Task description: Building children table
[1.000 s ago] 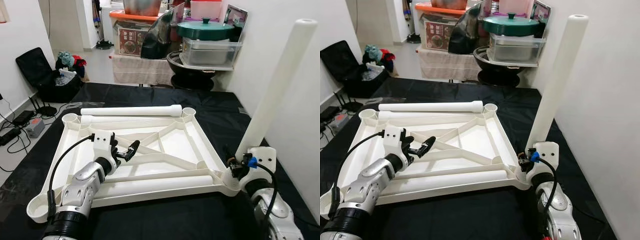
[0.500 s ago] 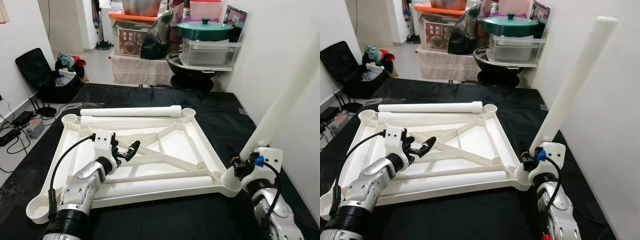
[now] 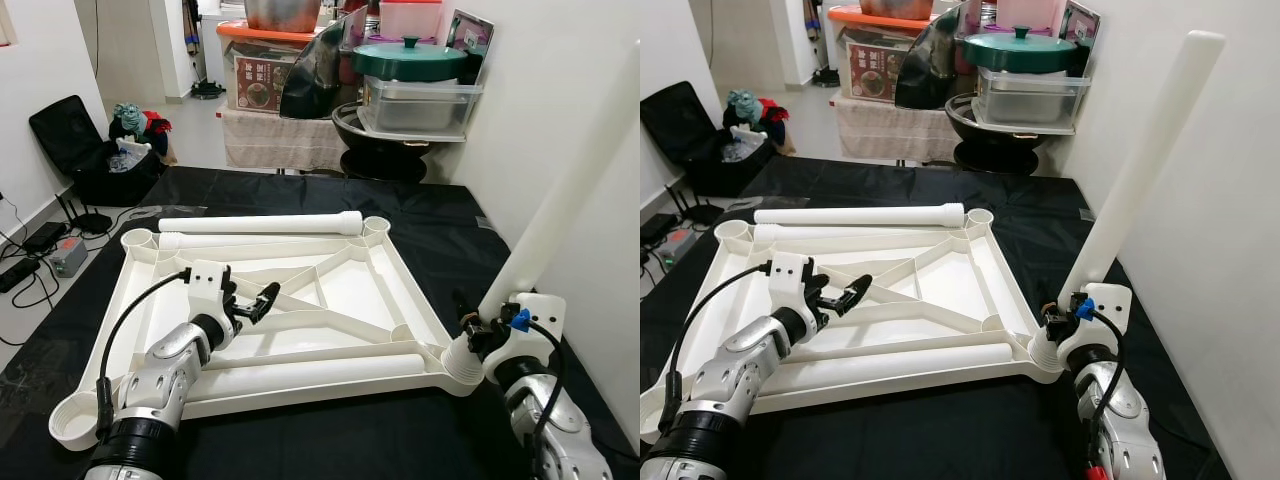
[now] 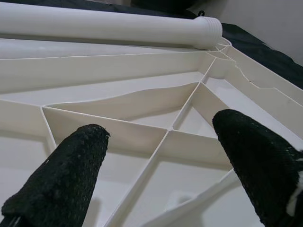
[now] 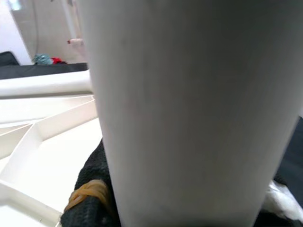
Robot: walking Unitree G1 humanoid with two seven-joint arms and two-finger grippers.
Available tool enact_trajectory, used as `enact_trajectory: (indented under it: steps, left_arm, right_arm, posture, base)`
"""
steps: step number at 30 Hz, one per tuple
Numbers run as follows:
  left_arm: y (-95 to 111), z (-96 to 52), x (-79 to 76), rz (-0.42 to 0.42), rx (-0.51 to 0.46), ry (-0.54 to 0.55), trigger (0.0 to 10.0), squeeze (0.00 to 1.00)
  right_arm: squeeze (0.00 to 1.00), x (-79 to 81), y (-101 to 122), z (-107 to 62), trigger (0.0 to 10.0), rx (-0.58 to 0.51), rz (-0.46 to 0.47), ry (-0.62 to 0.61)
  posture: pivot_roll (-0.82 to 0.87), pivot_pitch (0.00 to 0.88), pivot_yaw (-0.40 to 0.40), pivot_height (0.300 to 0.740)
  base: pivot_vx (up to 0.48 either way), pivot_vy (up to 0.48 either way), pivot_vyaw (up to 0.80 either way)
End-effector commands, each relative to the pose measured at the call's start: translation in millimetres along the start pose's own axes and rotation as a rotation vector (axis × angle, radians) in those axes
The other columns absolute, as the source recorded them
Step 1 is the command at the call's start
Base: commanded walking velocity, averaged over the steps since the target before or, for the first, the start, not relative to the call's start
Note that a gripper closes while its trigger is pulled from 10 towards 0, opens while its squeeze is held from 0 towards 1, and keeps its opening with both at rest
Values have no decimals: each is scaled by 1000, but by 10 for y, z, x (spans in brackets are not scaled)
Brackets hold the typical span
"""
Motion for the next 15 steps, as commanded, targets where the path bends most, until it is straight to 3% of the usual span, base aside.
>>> enact_trajectory:
  steps: [1,9,10,11,12,15]
  left_arm:
    - [32,10,40,26,-3,5,10000,0]
    - [44,12,44,30,-4,5,10000,0]
    - [46,13,45,31,-4,5,10000,0]
    - [46,13,48,31,-3,5,10000,0]
    - [45,13,51,31,-2,6,10000,0]
    - [40,13,60,32,0,7,10000,0]
  right_arm:
    - [0,-42,-655,-203,0,312,59,-20]
    - [0,22,-685,-173,0,328,45,3]
    - [0,16,-680,-161,1098,326,48,-6]
    - [0,-7,-664,-144,9255,319,55,-30]
    - [0,-37,-643,-128,10000,307,60,-60]
    - [0,-146,-563,-94,10000,261,62,-150]
  posture:
    - [-11,0,-15,740]
    - [-5,0,-14,740]
    - [-5,0,-14,740]
    - [-6,0,-12,740]
    - [-7,0,-14,740]
    - [-9,0,-14,740]
  base:
    - [0,0,0]
    - [0,0,0]
    - [0,0,0]
    - [0,0,0]
    - [0,0,0]
    - [0,0,0]
Point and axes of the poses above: a point about 5 cm out from each wrist's last joint towards the gripper, its own z axis pointing out of the wrist towards the gripper, its own y axis along the axis of the wrist's last joint, x = y × z, the point moved 2 cm from there along z, pointing out of the wrist towards the gripper, and after that the axes turned 9 degrees about z, right-handed, at the moved point
